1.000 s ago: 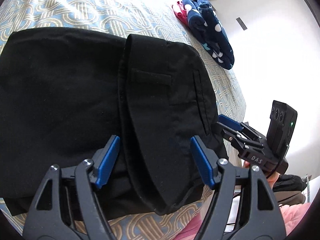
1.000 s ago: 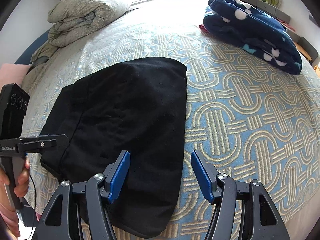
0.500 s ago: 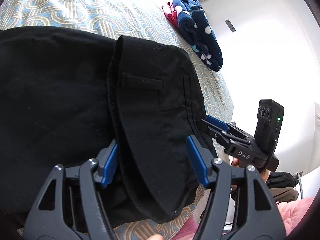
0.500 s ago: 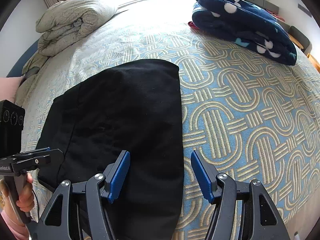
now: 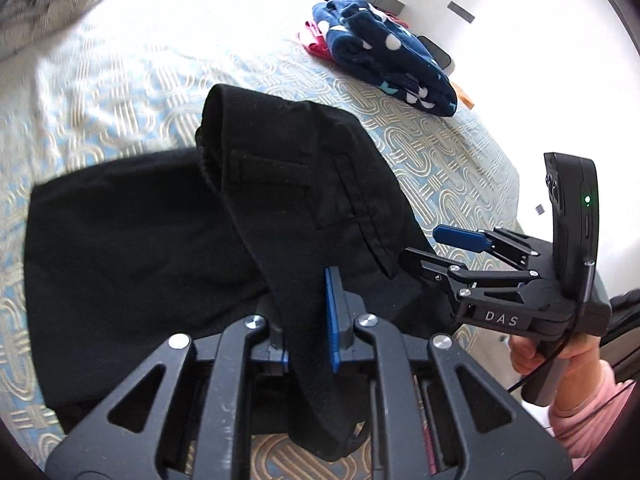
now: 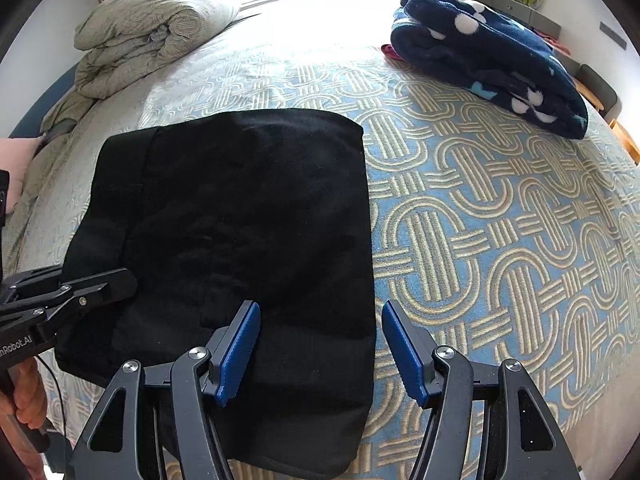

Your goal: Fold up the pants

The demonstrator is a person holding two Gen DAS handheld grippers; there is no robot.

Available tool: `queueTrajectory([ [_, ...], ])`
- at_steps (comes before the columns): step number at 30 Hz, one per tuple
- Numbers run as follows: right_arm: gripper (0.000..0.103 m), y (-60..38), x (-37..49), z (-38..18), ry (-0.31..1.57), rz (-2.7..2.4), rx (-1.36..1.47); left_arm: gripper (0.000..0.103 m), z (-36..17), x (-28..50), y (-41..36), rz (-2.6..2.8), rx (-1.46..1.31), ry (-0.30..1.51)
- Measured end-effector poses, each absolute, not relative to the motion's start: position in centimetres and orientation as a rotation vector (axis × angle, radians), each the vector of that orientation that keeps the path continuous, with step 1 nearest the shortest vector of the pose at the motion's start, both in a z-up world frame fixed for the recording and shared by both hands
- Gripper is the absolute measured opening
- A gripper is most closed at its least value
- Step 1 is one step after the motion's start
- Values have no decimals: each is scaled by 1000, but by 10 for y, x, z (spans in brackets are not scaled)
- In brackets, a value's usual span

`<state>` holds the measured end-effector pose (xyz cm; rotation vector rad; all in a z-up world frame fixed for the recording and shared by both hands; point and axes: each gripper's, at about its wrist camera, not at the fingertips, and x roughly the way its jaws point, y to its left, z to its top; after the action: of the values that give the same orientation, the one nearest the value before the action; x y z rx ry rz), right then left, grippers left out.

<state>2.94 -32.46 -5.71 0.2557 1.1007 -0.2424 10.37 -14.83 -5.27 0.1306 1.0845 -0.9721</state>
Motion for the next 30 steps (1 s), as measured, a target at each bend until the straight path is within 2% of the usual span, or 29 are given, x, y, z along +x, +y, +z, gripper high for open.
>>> queueTrajectory([
  [8,65,-322,12,-43,1048,-234,225,14,-16,91,-150,-954,139,989],
  [17,65,-341,3,-18,981,-230,284,14,46,116,-117,-904,141,929],
  [21,65,-334,11,-11,960,-187,279,14,27,135,-82,-806,131,990],
  [30,65,-271,51,-26,1019,-36,177,15,-70,176,-24,-679,7,1209],
])
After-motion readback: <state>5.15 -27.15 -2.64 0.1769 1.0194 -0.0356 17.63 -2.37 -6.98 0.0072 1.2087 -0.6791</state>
